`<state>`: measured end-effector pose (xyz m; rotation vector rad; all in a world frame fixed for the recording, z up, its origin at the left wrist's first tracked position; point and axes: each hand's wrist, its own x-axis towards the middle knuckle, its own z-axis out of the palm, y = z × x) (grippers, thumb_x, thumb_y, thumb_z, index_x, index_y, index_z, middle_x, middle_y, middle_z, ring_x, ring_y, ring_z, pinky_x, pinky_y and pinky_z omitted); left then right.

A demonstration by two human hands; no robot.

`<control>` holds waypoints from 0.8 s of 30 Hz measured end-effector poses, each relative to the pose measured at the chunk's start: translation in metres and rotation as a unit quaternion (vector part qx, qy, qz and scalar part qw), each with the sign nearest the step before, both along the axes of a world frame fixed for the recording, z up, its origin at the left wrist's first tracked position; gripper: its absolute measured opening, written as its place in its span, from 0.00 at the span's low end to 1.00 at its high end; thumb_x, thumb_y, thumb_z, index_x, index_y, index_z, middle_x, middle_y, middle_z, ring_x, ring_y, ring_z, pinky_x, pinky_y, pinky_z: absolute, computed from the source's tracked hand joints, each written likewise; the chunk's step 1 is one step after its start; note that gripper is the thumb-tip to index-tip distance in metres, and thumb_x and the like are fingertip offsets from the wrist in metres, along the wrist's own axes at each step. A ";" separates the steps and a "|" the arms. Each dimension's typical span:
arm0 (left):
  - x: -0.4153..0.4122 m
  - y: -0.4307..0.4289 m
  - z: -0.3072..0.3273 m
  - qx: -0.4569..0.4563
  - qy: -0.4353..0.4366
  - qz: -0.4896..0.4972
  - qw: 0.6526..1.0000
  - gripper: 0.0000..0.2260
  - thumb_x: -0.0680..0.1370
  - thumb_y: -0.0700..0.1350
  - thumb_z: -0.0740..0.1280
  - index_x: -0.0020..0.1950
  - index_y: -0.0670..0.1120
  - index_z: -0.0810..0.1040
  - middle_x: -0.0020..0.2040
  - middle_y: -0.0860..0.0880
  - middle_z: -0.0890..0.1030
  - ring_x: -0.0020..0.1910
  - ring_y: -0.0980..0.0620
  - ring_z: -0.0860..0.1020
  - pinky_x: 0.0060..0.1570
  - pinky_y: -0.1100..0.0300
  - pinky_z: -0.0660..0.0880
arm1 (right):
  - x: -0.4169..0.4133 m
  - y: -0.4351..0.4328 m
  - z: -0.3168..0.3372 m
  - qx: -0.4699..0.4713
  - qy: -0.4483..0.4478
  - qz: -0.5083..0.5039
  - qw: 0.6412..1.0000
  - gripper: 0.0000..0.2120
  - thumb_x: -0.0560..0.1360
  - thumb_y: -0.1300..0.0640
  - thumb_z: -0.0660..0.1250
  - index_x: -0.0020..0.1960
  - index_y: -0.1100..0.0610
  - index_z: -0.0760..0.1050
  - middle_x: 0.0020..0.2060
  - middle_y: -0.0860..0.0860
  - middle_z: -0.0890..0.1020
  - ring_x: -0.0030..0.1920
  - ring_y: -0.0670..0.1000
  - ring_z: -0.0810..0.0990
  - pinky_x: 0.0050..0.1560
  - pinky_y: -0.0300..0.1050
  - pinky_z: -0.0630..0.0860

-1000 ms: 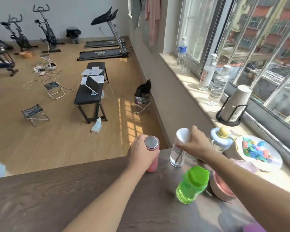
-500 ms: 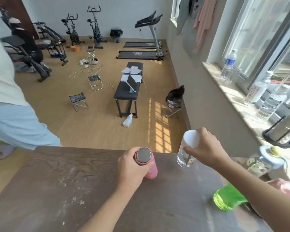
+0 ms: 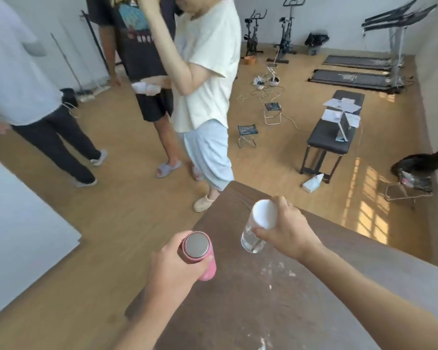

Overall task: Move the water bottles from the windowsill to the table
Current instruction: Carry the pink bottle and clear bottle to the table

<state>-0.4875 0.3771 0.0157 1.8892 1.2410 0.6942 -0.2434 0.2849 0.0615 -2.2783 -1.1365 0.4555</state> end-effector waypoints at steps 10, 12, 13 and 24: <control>-0.156 0.023 -0.022 -0.062 0.008 0.130 0.990 0.21 0.63 0.48 0.80 0.53 0.62 0.82 0.47 0.66 0.85 0.47 0.64 0.83 0.50 0.53 0.83 | -0.155 0.109 -0.020 -0.040 0.024 0.145 0.988 0.31 0.67 0.44 0.76 0.62 0.56 0.66 0.57 0.52 0.75 0.58 0.57 0.76 0.52 0.50 0.74; -0.163 0.022 -0.027 -0.063 0.005 0.133 0.989 0.21 0.63 0.49 0.80 0.54 0.61 0.82 0.48 0.66 0.85 0.48 0.64 0.83 0.51 0.56 0.82 | -0.165 0.114 -0.028 -0.063 0.018 0.155 0.986 0.32 0.67 0.44 0.76 0.63 0.56 0.66 0.57 0.53 0.76 0.58 0.58 0.76 0.54 0.51 0.75; -0.165 0.021 -0.029 -0.061 0.005 0.132 0.989 0.21 0.64 0.49 0.79 0.55 0.60 0.82 0.48 0.65 0.85 0.49 0.65 0.83 0.51 0.58 0.81 | -0.168 0.115 -0.031 -0.077 0.012 0.155 0.985 0.31 0.68 0.43 0.75 0.62 0.56 0.66 0.57 0.53 0.76 0.57 0.58 0.76 0.53 0.51 0.75; -0.139 0.017 -0.040 -0.083 0.015 0.103 0.991 0.20 0.63 0.50 0.78 0.54 0.60 0.82 0.48 0.68 0.84 0.49 0.67 0.82 0.46 0.67 0.77 | -0.163 0.117 -0.047 -0.110 -0.018 0.150 0.982 0.31 0.70 0.45 0.75 0.63 0.59 0.66 0.58 0.56 0.76 0.58 0.59 0.76 0.52 0.48 0.70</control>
